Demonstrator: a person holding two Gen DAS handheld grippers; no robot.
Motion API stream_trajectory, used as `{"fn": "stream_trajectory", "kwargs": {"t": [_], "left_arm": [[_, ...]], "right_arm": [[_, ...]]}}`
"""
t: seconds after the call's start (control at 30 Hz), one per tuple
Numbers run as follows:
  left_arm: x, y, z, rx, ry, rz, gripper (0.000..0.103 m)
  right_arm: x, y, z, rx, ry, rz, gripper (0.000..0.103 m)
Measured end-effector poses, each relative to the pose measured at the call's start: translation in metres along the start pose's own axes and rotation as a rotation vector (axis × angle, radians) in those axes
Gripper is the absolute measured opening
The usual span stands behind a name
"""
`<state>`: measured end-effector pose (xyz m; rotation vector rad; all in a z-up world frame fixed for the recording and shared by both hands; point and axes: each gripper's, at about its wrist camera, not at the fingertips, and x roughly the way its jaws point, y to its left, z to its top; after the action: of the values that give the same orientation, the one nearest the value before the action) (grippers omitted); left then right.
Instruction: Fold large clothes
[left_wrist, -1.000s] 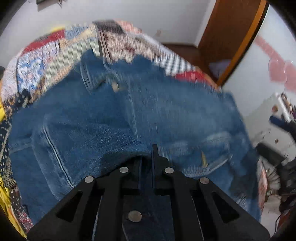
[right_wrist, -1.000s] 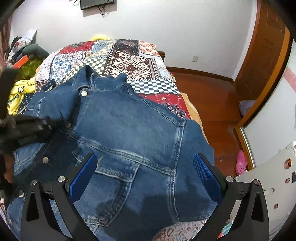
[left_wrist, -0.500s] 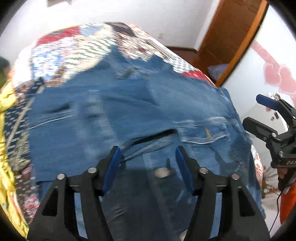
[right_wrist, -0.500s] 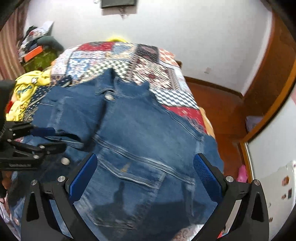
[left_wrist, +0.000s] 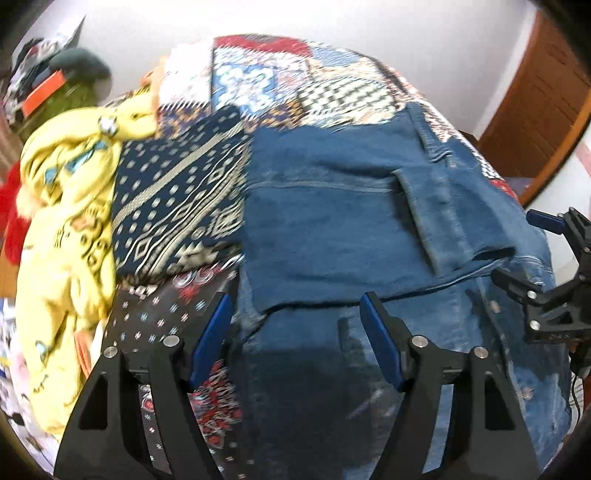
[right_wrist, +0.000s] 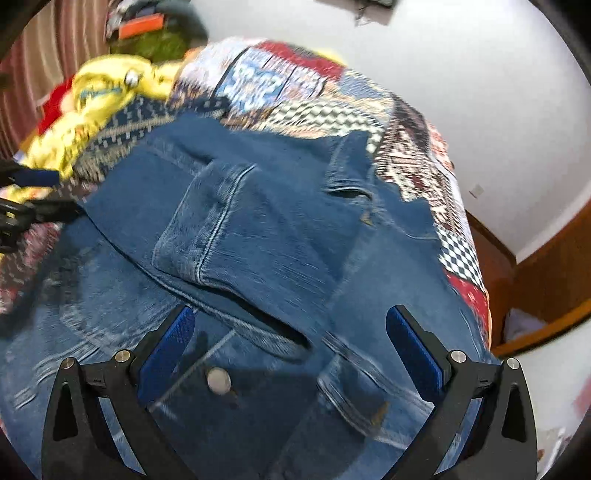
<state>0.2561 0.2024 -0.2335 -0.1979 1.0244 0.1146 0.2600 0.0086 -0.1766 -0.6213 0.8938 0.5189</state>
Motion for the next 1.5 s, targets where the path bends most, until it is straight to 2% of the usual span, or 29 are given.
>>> {"fn": "stream_trajectory", "kwargs": {"t": [0.1,0.3,0.47,0.53,0.57,0.6,0.63,0.73,0.83,0.9,1.07,1.13,1.27,1.33,1.43,1.47,1.5], "left_arm": [[0.009,0.009,-0.007,-0.018,0.016,0.002,0.071],[0.018,0.019,-0.014,-0.046,0.027,-0.007,0.071],[0.018,0.014,-0.007,-0.041,0.017,-0.014,0.071],[0.017,0.01,-0.002,-0.034,0.004,-0.016,0.071],[0.017,0.009,0.001,-0.029,-0.004,-0.016,0.071],[0.019,0.007,0.004,-0.027,-0.013,-0.01,0.071],[0.023,0.007,0.008,-0.033,-0.011,0.003,0.071],[0.043,0.006,0.015,-0.053,0.036,0.027,0.071],[0.063,0.0,0.012,-0.026,0.09,0.06,0.071],[0.063,-0.001,0.01,-0.016,0.078,0.07,0.071],[0.064,-0.002,0.009,0.003,0.077,0.095,0.075],[0.066,-0.003,0.007,0.007,0.072,0.122,0.081],[0.061,-0.007,0.01,0.0,0.087,0.143,0.08],[0.049,-0.012,0.016,0.005,0.077,0.11,0.08],[0.026,-0.03,0.028,0.017,0.022,0.04,0.08],[0.021,-0.038,0.032,0.028,0.009,0.022,0.08],[0.014,-0.05,0.037,0.047,-0.009,-0.007,0.08]], "right_arm": [[0.017,0.007,0.008,-0.046,0.034,0.006,0.1],[0.035,0.018,0.022,-0.125,0.05,0.044,0.087],[0.035,0.011,0.025,-0.085,0.048,0.149,0.059],[0.028,0.01,0.022,-0.069,0.04,0.187,0.039],[0.025,0.008,0.022,-0.062,0.032,0.194,0.033],[0.022,0.007,0.022,-0.056,0.023,0.187,0.016],[0.019,0.005,0.021,-0.042,0.015,0.169,0.008],[0.01,-0.016,0.022,0.028,-0.012,0.168,0.007],[0.001,-0.039,0.017,0.109,-0.041,0.17,0.006],[-0.005,-0.046,0.012,0.127,-0.054,0.174,0.006],[-0.019,-0.069,-0.011,0.218,-0.092,0.106,0.004],[-0.021,-0.088,-0.023,0.298,-0.087,0.107,0.004],[-0.02,-0.119,-0.054,0.394,-0.05,0.068,0.004],[-0.025,-0.126,-0.066,0.421,-0.055,0.075,0.004],[-0.034,-0.132,-0.079,0.42,-0.055,0.057,0.006],[-0.036,-0.134,-0.081,0.422,-0.053,0.049,0.008],[-0.037,-0.135,-0.084,0.427,-0.051,0.046,0.018]]}}
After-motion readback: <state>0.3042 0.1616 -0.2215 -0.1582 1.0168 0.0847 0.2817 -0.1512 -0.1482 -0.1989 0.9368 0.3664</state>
